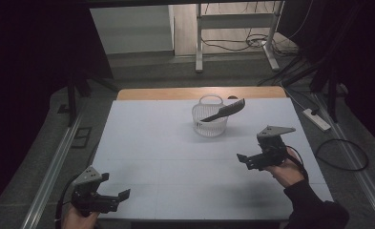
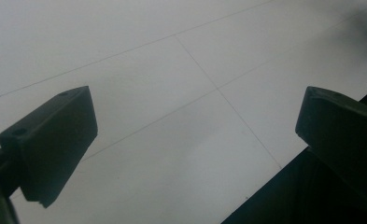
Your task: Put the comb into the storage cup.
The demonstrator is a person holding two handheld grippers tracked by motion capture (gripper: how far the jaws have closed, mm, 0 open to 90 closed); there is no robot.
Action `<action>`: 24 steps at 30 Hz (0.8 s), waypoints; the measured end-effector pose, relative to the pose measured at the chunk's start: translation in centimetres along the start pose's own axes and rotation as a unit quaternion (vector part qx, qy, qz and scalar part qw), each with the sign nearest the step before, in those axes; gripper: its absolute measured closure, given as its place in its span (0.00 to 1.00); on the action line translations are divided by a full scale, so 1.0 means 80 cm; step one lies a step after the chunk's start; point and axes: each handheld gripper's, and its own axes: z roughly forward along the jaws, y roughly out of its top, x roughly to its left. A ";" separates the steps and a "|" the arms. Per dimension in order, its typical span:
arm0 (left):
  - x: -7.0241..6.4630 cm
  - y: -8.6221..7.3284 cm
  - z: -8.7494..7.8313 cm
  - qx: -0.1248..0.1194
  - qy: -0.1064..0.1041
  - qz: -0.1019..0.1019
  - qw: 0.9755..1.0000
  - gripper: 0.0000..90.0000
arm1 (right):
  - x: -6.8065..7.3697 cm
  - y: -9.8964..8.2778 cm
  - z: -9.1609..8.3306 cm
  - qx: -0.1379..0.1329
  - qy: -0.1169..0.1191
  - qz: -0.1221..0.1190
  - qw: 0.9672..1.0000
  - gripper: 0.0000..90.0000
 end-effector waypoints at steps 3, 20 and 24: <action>0.000 0.000 0.000 0.000 0.000 0.000 1.000 0.00 | 0.001 -0.004 -0.004 0.001 -0.001 -0.001 1.000 0.00; 0.000 0.000 0.000 0.000 0.001 -0.001 1.000 0.00 | 0.005 -0.026 -0.015 0.018 0.022 -0.004 1.000 0.00; 0.000 0.000 0.000 -0.001 0.001 -0.002 1.000 0.00 | 0.007 -0.032 -0.018 0.025 0.022 -0.003 0.999 0.00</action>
